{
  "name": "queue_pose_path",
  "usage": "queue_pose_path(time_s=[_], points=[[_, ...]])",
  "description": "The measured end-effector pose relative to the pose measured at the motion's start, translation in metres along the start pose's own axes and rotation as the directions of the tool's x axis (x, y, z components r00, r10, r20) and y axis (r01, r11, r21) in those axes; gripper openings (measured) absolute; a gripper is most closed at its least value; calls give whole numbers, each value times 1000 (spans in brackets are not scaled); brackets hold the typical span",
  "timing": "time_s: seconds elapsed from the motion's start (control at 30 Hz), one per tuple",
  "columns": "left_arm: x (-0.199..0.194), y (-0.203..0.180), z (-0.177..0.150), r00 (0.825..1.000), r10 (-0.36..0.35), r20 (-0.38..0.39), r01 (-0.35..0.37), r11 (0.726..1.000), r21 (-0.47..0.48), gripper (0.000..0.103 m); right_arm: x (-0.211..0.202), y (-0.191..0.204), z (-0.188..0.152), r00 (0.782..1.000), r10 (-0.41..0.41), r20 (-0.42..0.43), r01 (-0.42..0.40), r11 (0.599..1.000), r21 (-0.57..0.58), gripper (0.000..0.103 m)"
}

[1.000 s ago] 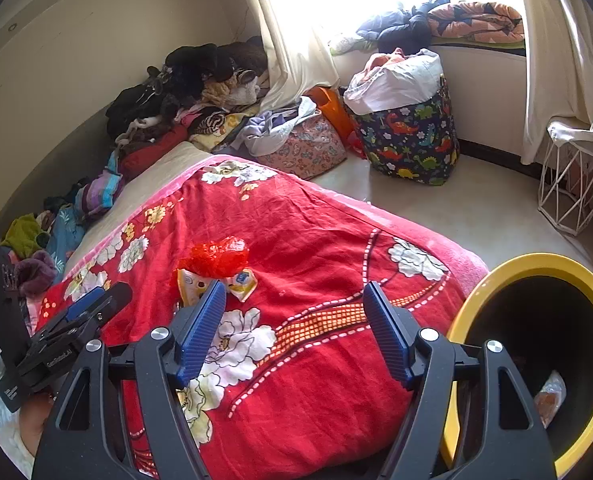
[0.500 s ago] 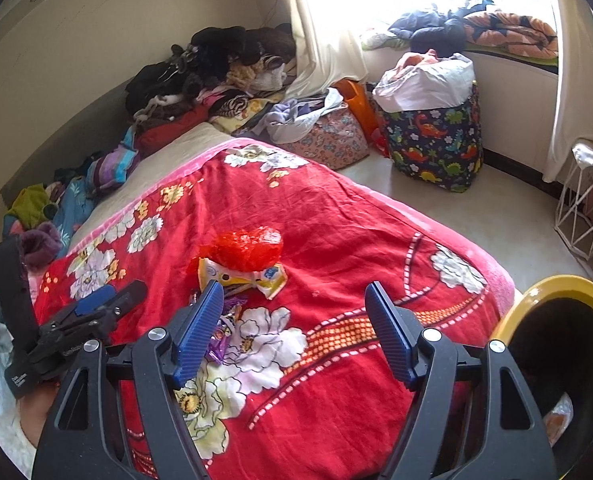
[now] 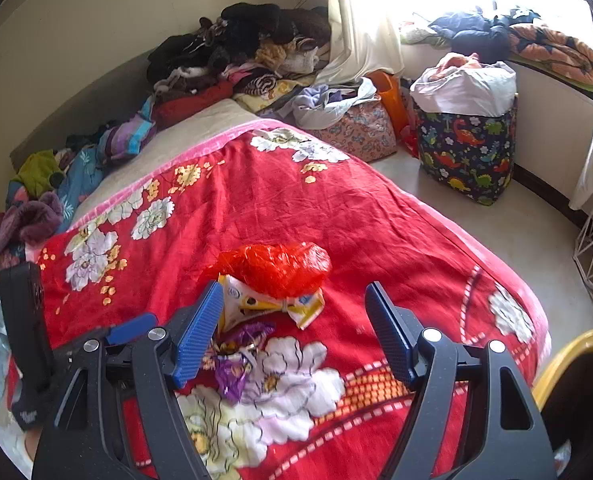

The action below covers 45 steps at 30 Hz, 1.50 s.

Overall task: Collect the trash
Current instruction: 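Grasp the brown chocolate bar wrapper with the left tool while the right tool grasps the red plastic bag, then carry the chocolate wrapper and red bag with both tools over the yellow bin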

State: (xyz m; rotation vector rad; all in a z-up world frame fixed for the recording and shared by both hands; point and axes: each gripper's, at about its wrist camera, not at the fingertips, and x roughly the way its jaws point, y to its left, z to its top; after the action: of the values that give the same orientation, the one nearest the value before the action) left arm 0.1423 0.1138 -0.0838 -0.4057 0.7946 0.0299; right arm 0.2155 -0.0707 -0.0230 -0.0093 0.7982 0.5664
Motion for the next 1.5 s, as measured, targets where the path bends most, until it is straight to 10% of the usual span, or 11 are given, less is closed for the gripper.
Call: queue_pose_path(time_s=[0.43,0.6,0.93,1.5], points=[[36,3,0,994,-29,-102,22,998,-63,25,83,8,25,990,15,-139,-15,1000,3,73],[45,4,-6,990,-37,-139,27,997,-73,17,100,4,16,979,58,-198,-53,998,31,24],[16,12,-3,995,-64,-82,56,994,-95,11,24,-19,1,997,80,-18,-77,990,114,12],[-50,-60,6,992,-117,44,110,986,124,10,-90,-38,-36,995,25,101,-38,990,134,12]])
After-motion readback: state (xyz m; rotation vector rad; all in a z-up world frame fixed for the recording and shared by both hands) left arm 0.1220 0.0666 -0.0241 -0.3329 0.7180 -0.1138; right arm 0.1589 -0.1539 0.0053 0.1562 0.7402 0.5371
